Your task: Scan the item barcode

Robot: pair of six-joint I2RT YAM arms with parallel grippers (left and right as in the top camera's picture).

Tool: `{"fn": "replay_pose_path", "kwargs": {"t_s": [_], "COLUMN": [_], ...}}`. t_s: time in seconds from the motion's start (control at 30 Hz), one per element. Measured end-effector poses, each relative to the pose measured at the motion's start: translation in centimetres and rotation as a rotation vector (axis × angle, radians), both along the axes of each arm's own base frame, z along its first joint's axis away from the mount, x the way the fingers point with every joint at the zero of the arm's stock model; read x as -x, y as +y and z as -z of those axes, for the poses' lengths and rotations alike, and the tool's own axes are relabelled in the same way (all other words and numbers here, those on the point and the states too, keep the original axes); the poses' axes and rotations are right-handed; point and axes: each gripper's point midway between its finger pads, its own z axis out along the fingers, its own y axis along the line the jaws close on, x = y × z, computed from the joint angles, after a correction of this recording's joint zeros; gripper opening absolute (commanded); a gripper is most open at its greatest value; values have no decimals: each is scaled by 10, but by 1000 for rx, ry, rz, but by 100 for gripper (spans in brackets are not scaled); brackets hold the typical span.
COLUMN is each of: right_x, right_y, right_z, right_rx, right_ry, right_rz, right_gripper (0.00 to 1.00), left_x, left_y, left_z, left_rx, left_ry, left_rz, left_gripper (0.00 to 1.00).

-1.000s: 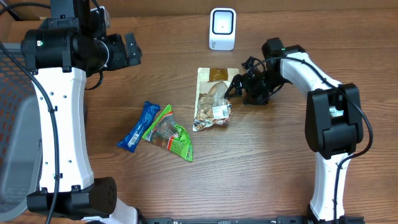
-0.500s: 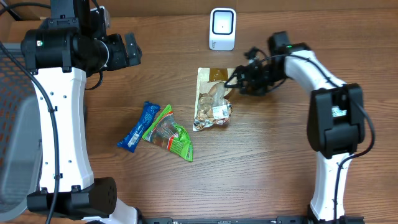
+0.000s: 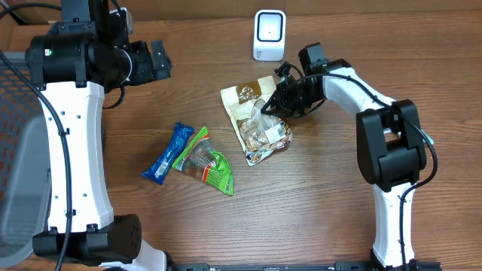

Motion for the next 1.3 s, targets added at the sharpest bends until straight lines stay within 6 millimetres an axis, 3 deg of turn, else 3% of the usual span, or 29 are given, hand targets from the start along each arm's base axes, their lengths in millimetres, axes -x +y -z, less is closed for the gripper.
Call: {"fn": "replay_pose_path", "kwargs": {"t_s": [0.17,0.4,0.5,0.67,0.8,0.93,1.13,1.27,1.3], "right_x": [0,5,4,1,3,4,3,-5,-10], "right_y": [-3,-29,-28,-26,-26,-26,-27,-36,-46], "right_z": [-18,-32,-52,-102,-121,-122,-118,-96,-80], "right_rx": [-117,-173,-215,-270,-278,-264,-242,-124,-24], "right_ry": [82,285,296,295,375,499,534,454,397], "right_rz": [32,136,148,185,235,298,330,389,430], "right_gripper": [4,4,4,4,4,4,4,4,4], "left_x": [0,0,0,0,0,0,0,0,0], "left_y": [0,0,0,0,0,0,0,0,0], "left_z": [0,0,0,0,0,0,0,0,0], "left_rx": [0,0,0,0,0,0,0,0,0], "left_ry": [0,0,0,0,0,0,0,0,0], "left_rz": [0,0,0,0,0,0,0,0,0], "left_gripper": [100,100,100,100,100,100,100,100,99]}}
